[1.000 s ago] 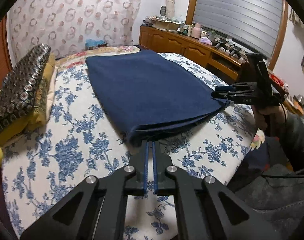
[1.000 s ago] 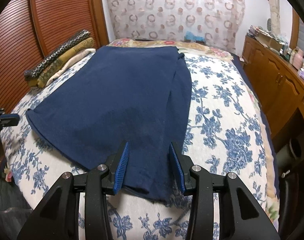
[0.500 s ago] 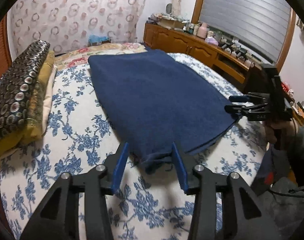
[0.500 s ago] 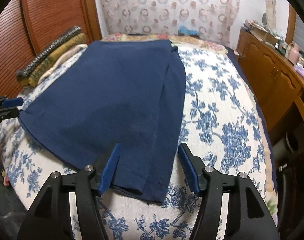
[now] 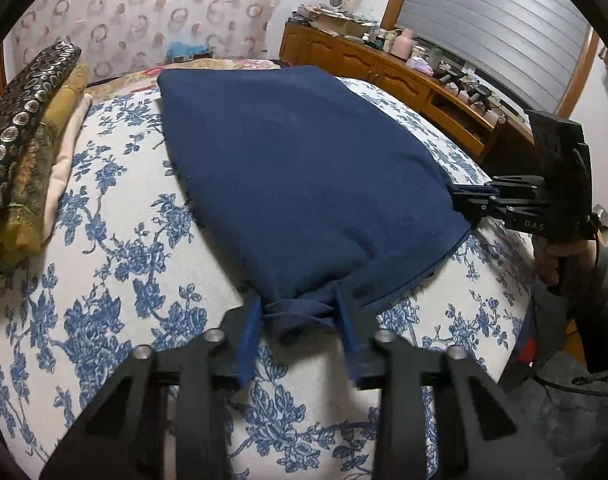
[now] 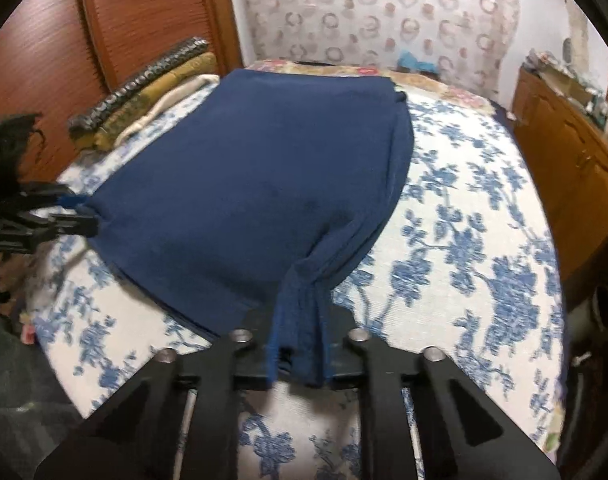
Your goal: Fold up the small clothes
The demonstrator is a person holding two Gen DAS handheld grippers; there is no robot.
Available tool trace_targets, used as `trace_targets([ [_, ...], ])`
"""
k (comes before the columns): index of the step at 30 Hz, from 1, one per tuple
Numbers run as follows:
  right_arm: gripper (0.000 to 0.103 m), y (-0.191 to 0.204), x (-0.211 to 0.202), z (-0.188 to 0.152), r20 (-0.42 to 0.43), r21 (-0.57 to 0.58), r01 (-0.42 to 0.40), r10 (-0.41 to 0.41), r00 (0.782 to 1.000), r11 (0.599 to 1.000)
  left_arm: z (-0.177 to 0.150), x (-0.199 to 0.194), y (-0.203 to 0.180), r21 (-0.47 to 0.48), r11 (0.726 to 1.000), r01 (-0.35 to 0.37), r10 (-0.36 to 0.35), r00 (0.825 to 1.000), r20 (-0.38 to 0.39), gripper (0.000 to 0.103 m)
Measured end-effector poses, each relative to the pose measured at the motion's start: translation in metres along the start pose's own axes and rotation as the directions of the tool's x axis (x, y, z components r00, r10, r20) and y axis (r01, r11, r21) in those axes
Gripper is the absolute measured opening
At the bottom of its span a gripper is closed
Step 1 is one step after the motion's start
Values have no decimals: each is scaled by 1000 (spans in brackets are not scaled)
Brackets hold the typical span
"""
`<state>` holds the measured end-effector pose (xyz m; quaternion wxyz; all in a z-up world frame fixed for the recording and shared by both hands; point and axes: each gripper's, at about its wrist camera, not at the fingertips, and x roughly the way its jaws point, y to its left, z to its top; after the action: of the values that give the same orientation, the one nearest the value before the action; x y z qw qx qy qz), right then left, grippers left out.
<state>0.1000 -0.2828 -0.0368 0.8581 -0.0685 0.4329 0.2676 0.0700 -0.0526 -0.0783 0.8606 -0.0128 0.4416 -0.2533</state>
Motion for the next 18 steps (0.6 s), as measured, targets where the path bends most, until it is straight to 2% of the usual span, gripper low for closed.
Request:
trace_targets([
  [2, 7, -2, -2, 3, 27, 3, -21, 21, 999, 1000, 7, -6, 1, 5, 1000, 22, -22, 999, 28, 13],
  [4, 7, -5, -10, 12, 75, 15, -49, 48, 996, 999, 19, -16, 2, 1, 999, 40, -40, 997, 70, 12],
  [7, 7, -12, -26, 37, 148, 25, -76, 72, 986, 997, 46, -31, 8, 0, 999, 39, -39, 989, 145, 12],
  [11, 7, -22, -34, 86, 223, 16, -68, 62, 973, 998, 98, -39, 31, -36, 999, 24, -15, 975, 224, 12],
  [16, 7, -48, -15, 152, 257, 13, -35, 30, 966, 999, 160, -17, 64, -82, 996, -32, 51, 969, 241, 12],
  [18, 7, -61, 3, 178, 248, 20, -24, 19, 969, 1000, 174, -6, 77, -97, 994, -51, 72, 971, 229, 12],
])
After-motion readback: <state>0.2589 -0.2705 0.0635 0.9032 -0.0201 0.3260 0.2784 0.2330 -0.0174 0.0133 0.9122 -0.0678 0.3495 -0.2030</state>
